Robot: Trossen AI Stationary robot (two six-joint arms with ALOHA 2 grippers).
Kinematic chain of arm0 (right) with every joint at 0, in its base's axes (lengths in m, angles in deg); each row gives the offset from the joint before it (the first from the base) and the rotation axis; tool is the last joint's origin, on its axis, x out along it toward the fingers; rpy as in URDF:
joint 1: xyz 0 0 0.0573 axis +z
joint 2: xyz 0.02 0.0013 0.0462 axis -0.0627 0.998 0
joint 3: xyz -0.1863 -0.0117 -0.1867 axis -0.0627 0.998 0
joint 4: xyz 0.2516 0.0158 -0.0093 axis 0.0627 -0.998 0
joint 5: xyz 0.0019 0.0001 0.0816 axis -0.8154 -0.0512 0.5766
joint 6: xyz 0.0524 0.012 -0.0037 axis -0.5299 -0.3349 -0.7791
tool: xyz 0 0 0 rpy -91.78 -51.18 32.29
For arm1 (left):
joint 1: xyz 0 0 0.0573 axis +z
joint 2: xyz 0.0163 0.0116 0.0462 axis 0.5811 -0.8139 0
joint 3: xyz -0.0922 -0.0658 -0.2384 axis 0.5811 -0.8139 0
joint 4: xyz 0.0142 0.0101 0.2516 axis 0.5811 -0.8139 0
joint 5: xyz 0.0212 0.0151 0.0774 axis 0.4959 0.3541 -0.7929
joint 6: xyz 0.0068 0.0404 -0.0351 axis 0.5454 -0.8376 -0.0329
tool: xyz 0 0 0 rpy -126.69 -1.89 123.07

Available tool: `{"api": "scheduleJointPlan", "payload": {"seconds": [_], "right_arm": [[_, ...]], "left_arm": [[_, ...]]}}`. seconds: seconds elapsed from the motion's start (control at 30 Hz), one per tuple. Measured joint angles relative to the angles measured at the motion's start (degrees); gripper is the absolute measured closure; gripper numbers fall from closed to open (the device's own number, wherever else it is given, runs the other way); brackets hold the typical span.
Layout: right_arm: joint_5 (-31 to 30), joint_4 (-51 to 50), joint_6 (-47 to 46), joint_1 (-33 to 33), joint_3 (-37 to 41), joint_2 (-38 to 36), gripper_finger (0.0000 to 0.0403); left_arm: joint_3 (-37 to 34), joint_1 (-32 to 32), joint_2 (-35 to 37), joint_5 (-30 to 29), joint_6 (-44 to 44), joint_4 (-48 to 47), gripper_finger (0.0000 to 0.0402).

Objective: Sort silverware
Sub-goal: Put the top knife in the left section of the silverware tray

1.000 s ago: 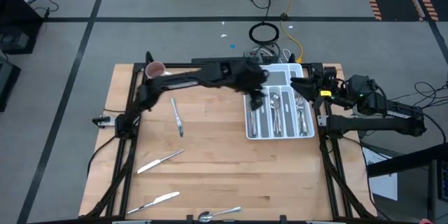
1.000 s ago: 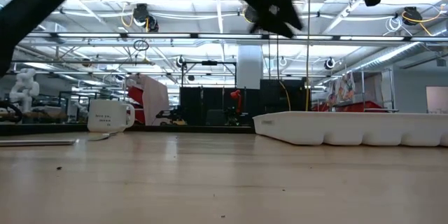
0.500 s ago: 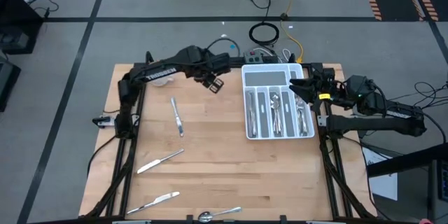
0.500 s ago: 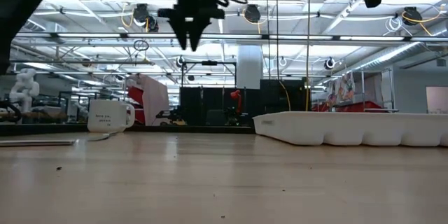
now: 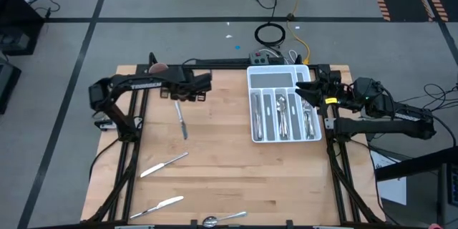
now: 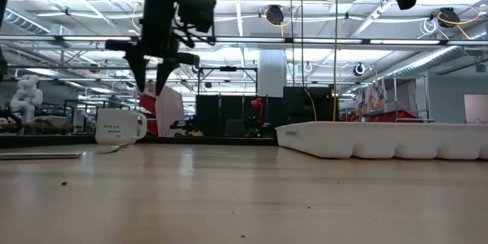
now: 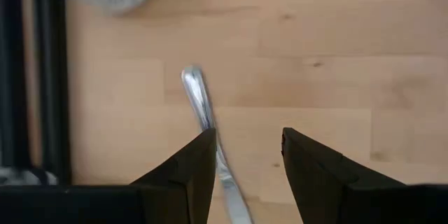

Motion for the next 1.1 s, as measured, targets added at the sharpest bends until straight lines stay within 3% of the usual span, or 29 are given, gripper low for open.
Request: {"api": "scheduleJointPlan", "payload": {"seconds": [0.5, 0.7, 0.93, 1.1], "right_arm": [[0.0, -0.3, 0.5, 0.0, 0.0, 0.1, 0.0195], [0.0, -0.5, 0.5, 0.0, 0.0, 0.2, 0.0195], [0.0, -0.6, 0.5, 0.0, 0.0, 0.2, 0.0195], [0.0, -0.6, 0.5, 0.0, 0.0, 0.2, 0.0195]], "left_arm": [[-15.5, 5.6, 1.0, 10.9, 3.7, 10.2, 0.0233], [-19.0, 6.9, 1.0, 13.0, 4.8, 18.8, 0.0233], [-21.0, 7.0, 1.0, 13.3, 6.0, 17.1, 0.0233], [-24.2, 7.3, 1.0, 17.0, 6.3, 20.9, 0.0233]]}}
